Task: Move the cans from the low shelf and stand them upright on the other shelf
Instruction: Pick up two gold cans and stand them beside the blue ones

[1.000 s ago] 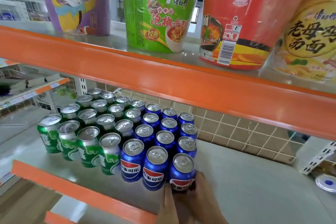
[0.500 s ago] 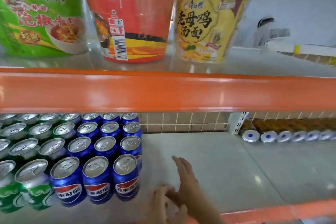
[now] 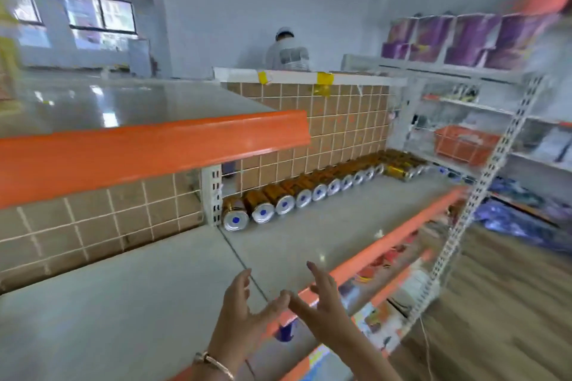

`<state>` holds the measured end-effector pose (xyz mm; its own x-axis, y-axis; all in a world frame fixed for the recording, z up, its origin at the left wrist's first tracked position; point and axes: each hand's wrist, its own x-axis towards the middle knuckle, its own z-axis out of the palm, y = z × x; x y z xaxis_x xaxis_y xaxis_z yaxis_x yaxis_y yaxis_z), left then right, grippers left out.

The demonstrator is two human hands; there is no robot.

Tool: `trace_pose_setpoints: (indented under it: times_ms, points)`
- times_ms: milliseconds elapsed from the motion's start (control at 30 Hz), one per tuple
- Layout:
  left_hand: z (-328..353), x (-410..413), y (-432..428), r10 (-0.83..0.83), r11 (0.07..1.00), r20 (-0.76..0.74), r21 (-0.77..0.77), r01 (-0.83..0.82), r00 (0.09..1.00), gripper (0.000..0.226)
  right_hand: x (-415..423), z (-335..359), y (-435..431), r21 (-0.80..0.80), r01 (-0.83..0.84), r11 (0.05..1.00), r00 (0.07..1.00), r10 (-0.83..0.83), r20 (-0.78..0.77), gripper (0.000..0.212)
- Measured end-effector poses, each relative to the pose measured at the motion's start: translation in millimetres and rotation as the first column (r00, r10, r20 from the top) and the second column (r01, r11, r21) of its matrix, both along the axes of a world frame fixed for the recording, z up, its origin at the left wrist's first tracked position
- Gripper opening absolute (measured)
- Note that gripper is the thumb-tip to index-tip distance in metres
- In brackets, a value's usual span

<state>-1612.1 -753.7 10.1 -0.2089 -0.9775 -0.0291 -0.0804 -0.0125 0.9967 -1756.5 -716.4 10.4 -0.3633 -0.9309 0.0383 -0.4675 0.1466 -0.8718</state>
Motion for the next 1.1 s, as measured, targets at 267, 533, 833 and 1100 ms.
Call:
trace_pose_setpoints:
  times_ms: [267,533,833,1100]
  points:
    - [6,-155,7,-0.127,0.992,-0.067,-0.029,0.126,0.990,0.132,-145,9,22,-0.046,0.078,0.996,0.994,-0.081,-0.072,0.144]
    - [-3,-256,-10,-0.166,0.986,-0.050,-0.001,0.166,0.985,0.079,-234,-5,14,-0.084,0.137,0.987,0.991,-0.136,0.014,0.134]
    - [2,-368,-92,-0.209,0.959,-0.162,0.160,0.234,0.964,0.104,-334,-21,-71,-0.007,0.262,0.965,0.965,-0.262,-0.009,0.141]
    - [4,-463,-169,-0.218,0.924,-0.257,0.257,0.284,0.942,0.077,-433,-1,-144,0.097,0.257,0.962,0.966,-0.253,-0.053,0.057]
